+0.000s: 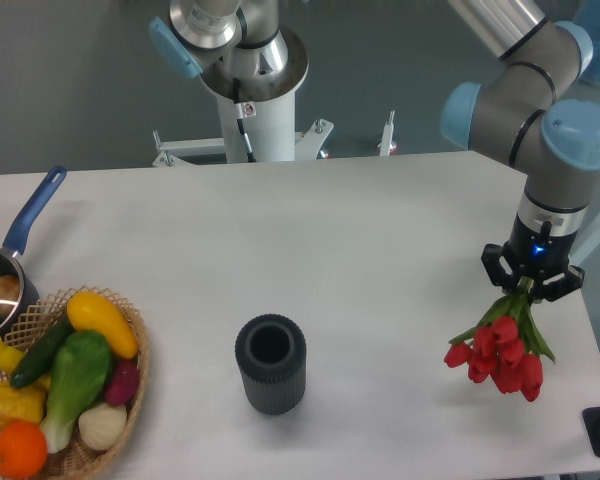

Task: Insert the flowers into the vase
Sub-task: 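Lift the red tulip bunch upward with the gripper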

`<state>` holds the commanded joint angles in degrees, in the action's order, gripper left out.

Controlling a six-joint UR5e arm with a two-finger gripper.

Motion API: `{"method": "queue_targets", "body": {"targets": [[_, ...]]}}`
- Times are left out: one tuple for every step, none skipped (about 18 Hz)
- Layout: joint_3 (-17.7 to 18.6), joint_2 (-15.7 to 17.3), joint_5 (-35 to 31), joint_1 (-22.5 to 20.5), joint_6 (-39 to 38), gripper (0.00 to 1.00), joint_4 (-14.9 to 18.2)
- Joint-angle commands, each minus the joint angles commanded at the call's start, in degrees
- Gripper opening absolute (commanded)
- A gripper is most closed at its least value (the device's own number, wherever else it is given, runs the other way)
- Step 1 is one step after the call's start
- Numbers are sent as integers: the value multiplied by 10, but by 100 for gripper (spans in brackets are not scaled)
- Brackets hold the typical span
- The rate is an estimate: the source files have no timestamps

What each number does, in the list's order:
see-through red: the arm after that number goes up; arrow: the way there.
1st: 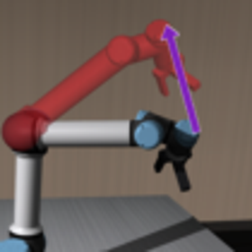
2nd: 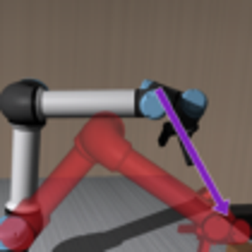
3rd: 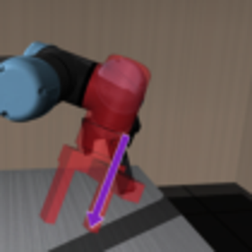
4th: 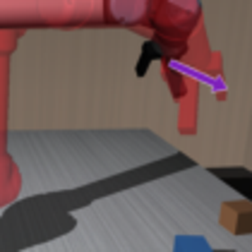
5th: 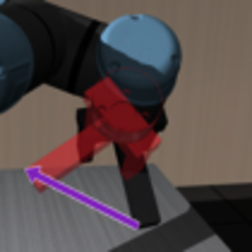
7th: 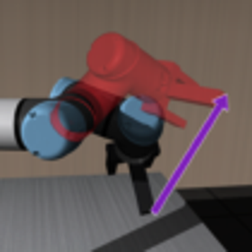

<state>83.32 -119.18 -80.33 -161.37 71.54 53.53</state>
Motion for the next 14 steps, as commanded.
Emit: {"method": "queue_targets", "body": {"targets": [[0,2,1,-1,0,3,0],[2,10,1,-1,0,3,1],[2,13,1,-2,0,3,7],[2,17,3,-3,-2,3,11],[2,18,4,-2,-7,4,16],[3,22,6,0,-14,4,19],[8,30,18,1,-28,4,19],[15,39,39,1,-42,3,18],[22,52,62,1,-51,3,17],[28,67,82,2,-54,3,16],[31,80,98,3,-63,3,16],[32,86,120,4,-82,3,16],[33,90,147,8,-109,3,16],[38,97,172,11,-130,3,11]]}}
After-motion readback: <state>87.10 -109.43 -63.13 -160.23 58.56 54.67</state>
